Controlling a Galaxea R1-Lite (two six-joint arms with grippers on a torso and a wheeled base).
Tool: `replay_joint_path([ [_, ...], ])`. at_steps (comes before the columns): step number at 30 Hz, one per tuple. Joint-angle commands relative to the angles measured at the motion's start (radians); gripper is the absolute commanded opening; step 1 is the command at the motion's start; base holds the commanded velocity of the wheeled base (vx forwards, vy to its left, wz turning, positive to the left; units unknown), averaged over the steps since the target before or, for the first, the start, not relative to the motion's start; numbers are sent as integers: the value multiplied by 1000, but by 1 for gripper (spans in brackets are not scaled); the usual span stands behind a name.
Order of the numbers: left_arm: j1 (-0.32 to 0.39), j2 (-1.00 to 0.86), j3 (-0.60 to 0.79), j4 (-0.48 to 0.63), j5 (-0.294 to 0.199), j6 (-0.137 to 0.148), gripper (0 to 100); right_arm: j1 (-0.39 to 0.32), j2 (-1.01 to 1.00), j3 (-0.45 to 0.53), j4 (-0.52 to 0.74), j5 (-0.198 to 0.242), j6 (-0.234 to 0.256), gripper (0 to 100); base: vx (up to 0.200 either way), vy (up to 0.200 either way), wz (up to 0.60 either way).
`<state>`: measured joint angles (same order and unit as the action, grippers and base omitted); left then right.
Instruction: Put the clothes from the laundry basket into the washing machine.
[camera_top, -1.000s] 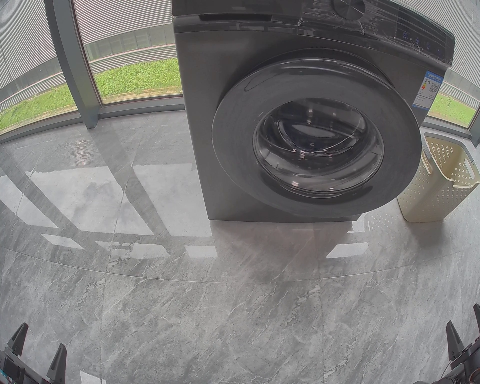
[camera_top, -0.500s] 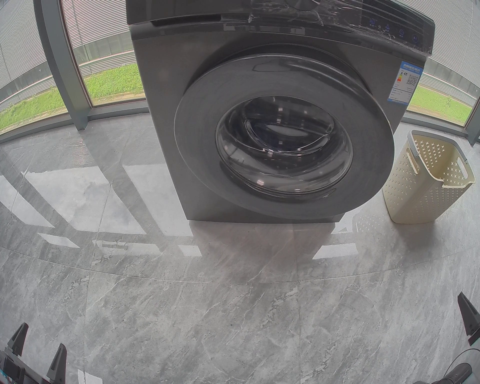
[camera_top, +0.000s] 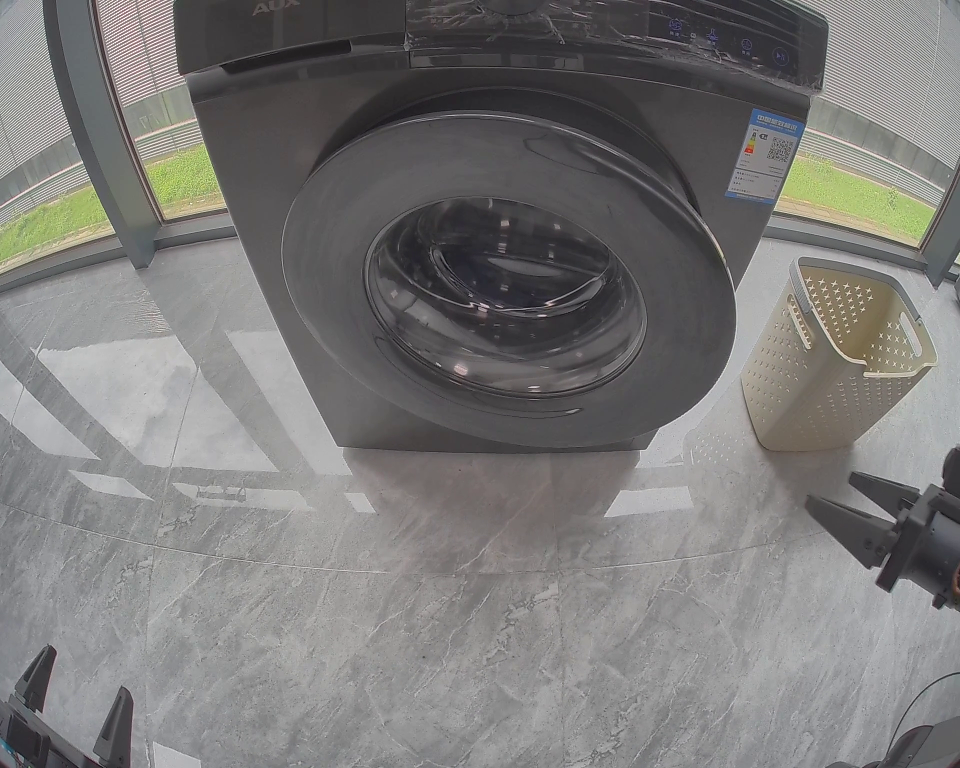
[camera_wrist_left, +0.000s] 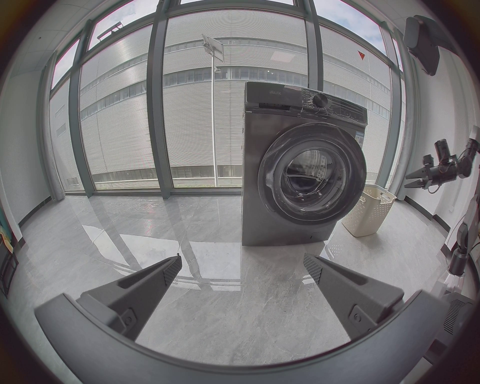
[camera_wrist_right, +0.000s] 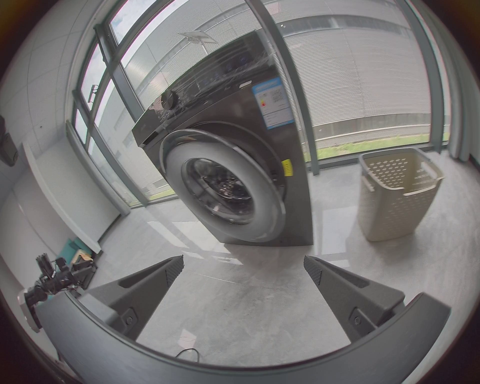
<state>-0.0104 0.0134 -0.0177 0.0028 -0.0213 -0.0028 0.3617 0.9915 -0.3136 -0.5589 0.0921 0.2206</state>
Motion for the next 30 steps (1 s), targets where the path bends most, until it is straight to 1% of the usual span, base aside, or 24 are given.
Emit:
replay_joint_path([
  [1,0,-10,18,0,1,0,100,145,292,-50,-137,3,46,100,200,0,0],
  [3,0,-10,18,0,0,0,100,155,335,-61,-179,-6,45,100,200,0,0],
  [6,0,-10,18,0,1,-2,100,155,375,-88,-207,-32,46,100,200,0,0],
  [8,0,-10,18,0,1,-2,100,152,388,-108,-219,-42,46,100,200,0,0],
  [13,0,-10,18,0,0,0,100,145,388,-148,-225,-43,46,100,200,0,0],
  [22,0,-10,18,0,1,0,100,148,389,-165,-226,-42,49,100,200,0,0],
  [26,0,-10,18,0,0,0,100,148,392,-179,-226,-42,69,100,200,0,0],
  [30,0,-10,18,0,1,1,100,145,397,-202,-226,-43,71,100,200,0,0],
])
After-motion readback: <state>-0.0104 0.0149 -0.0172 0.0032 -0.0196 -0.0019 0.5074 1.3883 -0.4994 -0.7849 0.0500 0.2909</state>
